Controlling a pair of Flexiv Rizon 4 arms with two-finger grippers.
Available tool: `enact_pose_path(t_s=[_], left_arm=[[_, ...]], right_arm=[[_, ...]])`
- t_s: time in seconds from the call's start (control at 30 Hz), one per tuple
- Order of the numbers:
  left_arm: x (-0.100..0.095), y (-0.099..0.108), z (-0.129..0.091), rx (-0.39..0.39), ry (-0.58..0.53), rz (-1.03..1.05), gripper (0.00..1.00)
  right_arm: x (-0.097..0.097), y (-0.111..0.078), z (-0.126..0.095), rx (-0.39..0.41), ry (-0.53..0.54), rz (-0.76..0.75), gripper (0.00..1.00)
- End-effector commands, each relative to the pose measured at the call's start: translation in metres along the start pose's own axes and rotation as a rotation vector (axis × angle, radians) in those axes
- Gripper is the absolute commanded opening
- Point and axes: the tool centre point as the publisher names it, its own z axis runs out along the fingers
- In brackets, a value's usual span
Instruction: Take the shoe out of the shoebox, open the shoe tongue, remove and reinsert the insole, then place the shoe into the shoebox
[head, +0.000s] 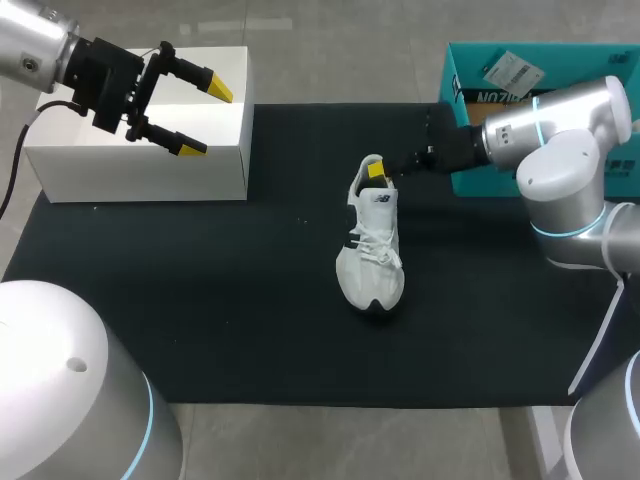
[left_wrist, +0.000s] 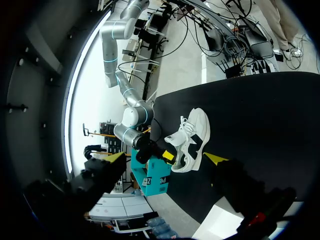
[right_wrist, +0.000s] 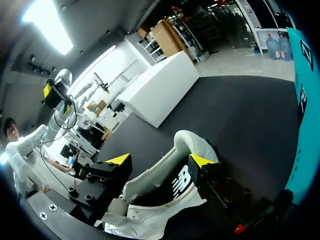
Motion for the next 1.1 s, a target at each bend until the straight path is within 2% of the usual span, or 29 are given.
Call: enact_pose_path(t_s=[0.03, 0.13, 0.17, 0.23, 0.4, 0.5, 0.57, 0.67, 1.1], left_arm=[[0.0, 0.001, 0.0, 0.001, 0.003, 0.0, 1.0], [0.0, 0.001, 0.0, 0.001, 0.003, 0.0, 1.0], [0.0, 0.001, 0.0, 0.001, 0.003, 0.0, 1.0], [0.0, 0.001, 0.0, 0.001, 0.003, 0.0, 1.0], [0.0, 0.001, 0.0, 0.001, 0.003, 0.0, 1.0], [0.0, 0.001, 0.0, 0.001, 0.003, 0.0, 1.0], [0.0, 0.001, 0.0, 0.001, 0.003, 0.0, 1.0], [0.0, 0.001, 0.0, 0.001, 0.003, 0.0, 1.0], [0.0, 0.001, 0.0, 0.001, 0.003, 0.0, 1.0]], right_arm=[[0.006, 0.007, -0.006, -0.001, -0.011, -0.01, 0.62], [0.009, 0.011, -0.01, -0.007, -0.019, -0.01, 0.27], [0.009, 0.012, -0.011, -0.003, -0.028, 0.003, 0.0], [0.009, 0.011, -0.013, 0.003, -0.051, 0.032, 0.0], [0.011, 0.006, -0.018, 0.114, -0.233, 0.094, 0.0], [0.016, 0.006, -0.02, 0.228, -0.398, 0.082, 0.0], [0.018, 0.007, -0.02, 0.263, -0.445, 0.093, 0.0], [0.021, 0.005, -0.021, 0.223, -0.399, 0.129, 0.0], [0.021, 0.005, -0.021, 0.223, -0.399, 0.129, 0.0]])
